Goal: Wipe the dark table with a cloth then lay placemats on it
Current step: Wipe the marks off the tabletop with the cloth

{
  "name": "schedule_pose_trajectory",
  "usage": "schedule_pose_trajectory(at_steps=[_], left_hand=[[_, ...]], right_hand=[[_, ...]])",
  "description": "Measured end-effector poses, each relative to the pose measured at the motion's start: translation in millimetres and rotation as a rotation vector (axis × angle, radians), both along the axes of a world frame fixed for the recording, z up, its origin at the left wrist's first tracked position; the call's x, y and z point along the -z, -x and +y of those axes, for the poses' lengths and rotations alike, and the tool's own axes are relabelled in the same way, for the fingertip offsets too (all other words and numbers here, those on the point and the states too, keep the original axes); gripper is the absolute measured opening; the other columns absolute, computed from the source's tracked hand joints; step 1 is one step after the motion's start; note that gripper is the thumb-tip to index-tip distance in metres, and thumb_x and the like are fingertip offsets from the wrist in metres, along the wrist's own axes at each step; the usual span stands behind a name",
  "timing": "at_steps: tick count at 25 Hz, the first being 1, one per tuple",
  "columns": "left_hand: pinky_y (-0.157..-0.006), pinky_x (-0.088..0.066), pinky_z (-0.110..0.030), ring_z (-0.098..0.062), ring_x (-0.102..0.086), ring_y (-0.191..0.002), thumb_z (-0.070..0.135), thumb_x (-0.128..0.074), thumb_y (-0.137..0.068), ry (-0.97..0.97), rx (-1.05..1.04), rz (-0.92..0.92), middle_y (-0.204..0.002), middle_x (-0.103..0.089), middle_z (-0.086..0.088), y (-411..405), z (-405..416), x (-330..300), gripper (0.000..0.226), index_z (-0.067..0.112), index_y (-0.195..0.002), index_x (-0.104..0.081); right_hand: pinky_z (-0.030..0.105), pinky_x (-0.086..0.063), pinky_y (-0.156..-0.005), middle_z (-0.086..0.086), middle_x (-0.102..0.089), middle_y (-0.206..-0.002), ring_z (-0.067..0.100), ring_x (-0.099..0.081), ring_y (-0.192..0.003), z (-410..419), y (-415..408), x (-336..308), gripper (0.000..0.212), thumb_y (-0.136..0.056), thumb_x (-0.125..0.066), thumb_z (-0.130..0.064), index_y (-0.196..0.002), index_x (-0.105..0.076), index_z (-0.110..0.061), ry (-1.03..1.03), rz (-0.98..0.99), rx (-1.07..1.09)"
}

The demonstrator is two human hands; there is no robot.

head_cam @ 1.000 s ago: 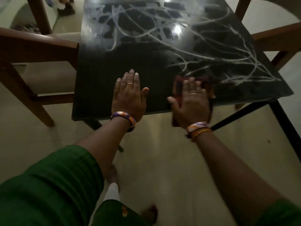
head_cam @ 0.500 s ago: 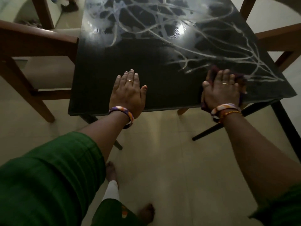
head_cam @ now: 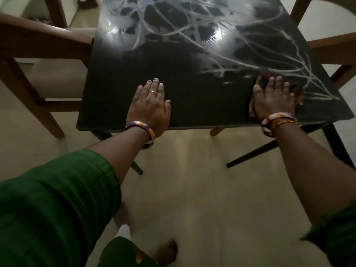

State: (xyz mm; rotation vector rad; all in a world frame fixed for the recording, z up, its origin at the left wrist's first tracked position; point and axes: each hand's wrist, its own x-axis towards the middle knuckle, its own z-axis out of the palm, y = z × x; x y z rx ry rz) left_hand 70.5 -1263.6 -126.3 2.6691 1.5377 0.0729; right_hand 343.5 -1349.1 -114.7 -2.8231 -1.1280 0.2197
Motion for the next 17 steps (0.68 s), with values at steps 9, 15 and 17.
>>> schedule_pose_trajectory(at_steps=[9, 15, 17], left_hand=[[-0.117, -0.005, -0.036, -0.022, -0.009, -0.145, 0.033, -0.021, -0.099, 0.015, 0.010, 0.015, -0.156, -0.011, -0.010, 0, 0, -3, 0.055, 0.008, -0.147, -0.015], [-0.117, -0.005, -0.038, -0.023, -0.009, -0.145, 0.033, -0.021, -0.099, 0.013, 0.005, 0.014, -0.156, -0.012, -0.011, 1, 0, -2, 0.054, 0.008, -0.147, -0.015], [-0.117, -0.004, -0.038, -0.023, -0.009, -0.145, 0.033, -0.021, -0.099, 0.012, 0.014, 0.011, -0.156, -0.012, -0.011, 0, 1, -2, 0.054, 0.008, -0.147, -0.016]], right_hand=[[0.036, 0.003, -0.117, 0.001, 0.000, -0.160, 0.019, 0.001, -0.147, 56, 113, 11, 0.062, -0.100, -0.025, -0.046, -0.152, -0.007, -0.018, -0.063, -0.003, -0.516], [0.043, -0.002, -0.118, 0.008, -0.002, -0.160, 0.026, -0.003, -0.146, 11, -11, -4, 0.061, -0.101, -0.022, -0.042, -0.151, -0.008, -0.010, 0.028, 0.019, -0.001], [0.044, -0.003, -0.118, 0.009, -0.002, -0.159, 0.027, -0.002, -0.146, 21, 18, -3, 0.061, -0.101, -0.023, -0.040, -0.151, -0.008, -0.009, -0.003, 0.006, -0.021]])
